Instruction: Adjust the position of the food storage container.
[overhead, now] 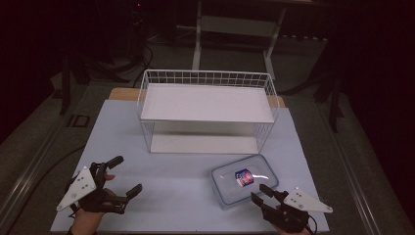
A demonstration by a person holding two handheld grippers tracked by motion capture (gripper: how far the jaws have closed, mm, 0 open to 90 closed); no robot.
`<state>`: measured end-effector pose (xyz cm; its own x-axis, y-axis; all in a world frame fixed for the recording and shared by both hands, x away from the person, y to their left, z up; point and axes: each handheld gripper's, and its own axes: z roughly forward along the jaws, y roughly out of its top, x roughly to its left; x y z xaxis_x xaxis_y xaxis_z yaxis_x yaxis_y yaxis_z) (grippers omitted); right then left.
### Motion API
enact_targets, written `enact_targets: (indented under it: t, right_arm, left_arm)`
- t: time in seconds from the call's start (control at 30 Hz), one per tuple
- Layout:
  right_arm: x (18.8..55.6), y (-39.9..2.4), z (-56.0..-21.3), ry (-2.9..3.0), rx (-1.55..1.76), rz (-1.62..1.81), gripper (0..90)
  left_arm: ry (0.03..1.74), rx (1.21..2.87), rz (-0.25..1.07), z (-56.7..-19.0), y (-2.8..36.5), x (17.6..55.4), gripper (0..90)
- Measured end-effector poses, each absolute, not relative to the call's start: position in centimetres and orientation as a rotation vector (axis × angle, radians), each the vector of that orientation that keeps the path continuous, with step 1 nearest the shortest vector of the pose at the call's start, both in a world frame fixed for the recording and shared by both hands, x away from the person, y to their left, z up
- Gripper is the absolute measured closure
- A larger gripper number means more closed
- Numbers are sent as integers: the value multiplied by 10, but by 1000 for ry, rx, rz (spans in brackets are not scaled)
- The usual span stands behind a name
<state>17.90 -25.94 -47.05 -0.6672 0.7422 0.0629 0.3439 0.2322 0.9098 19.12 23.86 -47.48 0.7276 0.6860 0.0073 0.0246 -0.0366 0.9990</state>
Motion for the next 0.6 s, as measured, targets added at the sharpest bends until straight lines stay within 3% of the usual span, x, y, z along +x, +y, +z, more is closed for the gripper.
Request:
enact_targets:
  t: [0.3,0.6]
  right_arm:
    - [182,-241,-490,2340,952,1384,884]
    - [184,-233,-500,2420,882,1274,900]
  left_arm:
    - [599,1542,570,-476,237,193,0]
    - [590,1552,581,-476,237,192,0]
